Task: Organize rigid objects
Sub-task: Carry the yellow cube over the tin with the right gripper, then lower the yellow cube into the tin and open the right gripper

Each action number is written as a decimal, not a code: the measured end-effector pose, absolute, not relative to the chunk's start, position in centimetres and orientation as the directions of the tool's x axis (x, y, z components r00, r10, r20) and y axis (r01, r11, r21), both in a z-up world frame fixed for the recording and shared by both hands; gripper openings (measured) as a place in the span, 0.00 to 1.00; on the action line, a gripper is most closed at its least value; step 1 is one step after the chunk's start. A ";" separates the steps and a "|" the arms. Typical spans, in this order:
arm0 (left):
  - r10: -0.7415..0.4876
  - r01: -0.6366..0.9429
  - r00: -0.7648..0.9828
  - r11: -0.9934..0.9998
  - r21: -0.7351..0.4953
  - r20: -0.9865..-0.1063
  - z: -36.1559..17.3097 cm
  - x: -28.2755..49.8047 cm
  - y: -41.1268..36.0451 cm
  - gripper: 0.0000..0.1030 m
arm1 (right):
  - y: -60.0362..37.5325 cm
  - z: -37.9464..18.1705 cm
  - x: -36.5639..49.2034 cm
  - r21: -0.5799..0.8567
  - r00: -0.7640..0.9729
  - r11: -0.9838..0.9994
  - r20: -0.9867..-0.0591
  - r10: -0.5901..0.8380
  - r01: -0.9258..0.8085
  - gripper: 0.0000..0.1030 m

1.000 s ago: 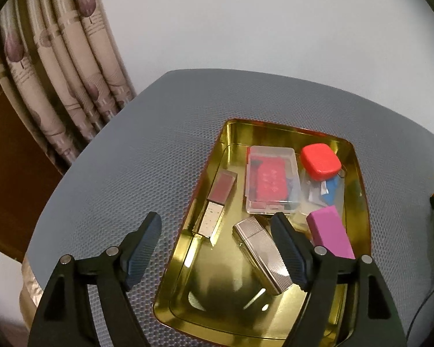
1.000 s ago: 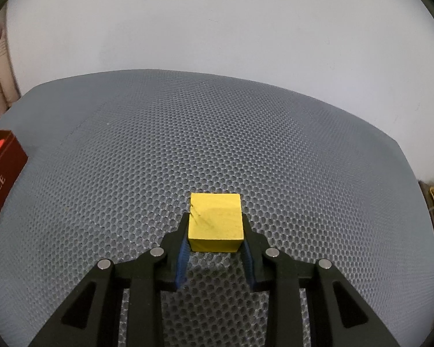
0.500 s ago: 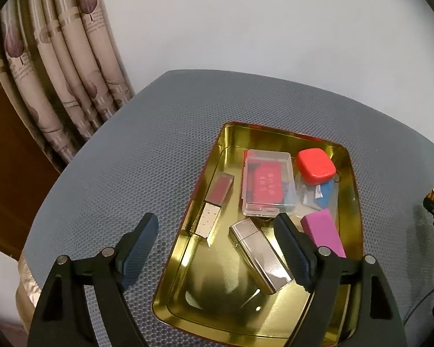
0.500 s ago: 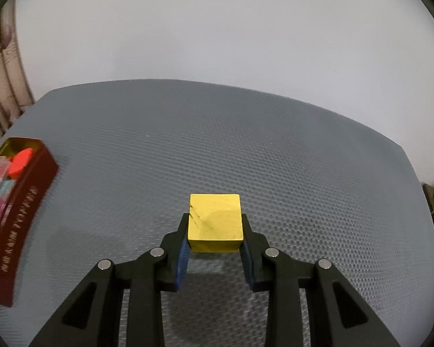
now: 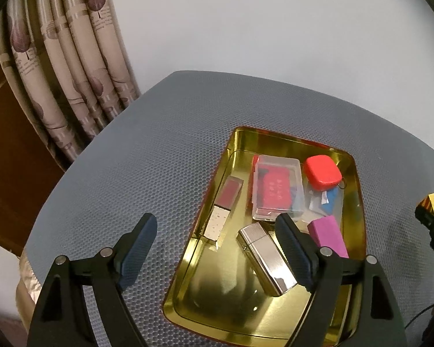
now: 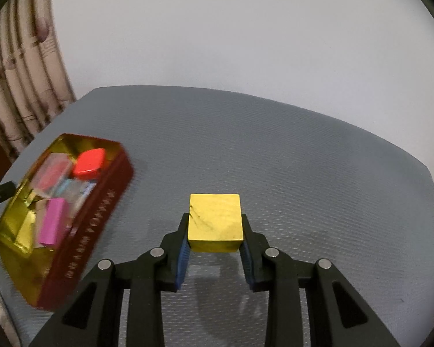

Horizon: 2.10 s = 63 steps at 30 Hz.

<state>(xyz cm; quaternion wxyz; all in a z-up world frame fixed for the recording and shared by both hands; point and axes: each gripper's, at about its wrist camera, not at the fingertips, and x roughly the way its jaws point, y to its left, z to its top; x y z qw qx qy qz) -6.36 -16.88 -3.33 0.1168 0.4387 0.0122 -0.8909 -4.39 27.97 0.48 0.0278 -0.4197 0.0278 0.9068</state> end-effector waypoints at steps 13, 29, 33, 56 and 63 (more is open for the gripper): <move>-0.243 0.268 -0.590 -0.959 0.097 -0.770 -2.0 -6.8 -18.5 0.79 | 18.1 4.8 -0.6 0.046 -0.651 -0.995 -0.753 -0.095 0.092 0.30; -0.263 0.366 -0.557 -0.929 0.051 -0.788 -0.5 -5.9 -24.2 0.81 | 4.4 3.7 -6.1 0.087 -0.605 -0.964 -0.763 -0.227 0.252 0.30; -0.259 0.378 -0.545 -0.925 0.042 -0.797 -0.6 -5.9 -24.8 0.81 | 2.8 3.4 -5.8 0.089 -0.584 -0.951 -0.771 -0.253 0.295 0.30; -0.235 0.334 -0.531 -0.941 0.053 -0.814 -0.8 -6.2 -24.2 0.84 | -1.1 1.9 -4.5 0.053 -0.530 -0.925 -0.807 -0.262 0.377 0.30; -0.215 0.310 -0.537 -0.950 0.047 -0.815 -0.8 -6.0 -23.9 0.84 | -1.2 1.6 -5.0 0.067 -0.527 -0.932 -0.809 -0.260 0.356 0.30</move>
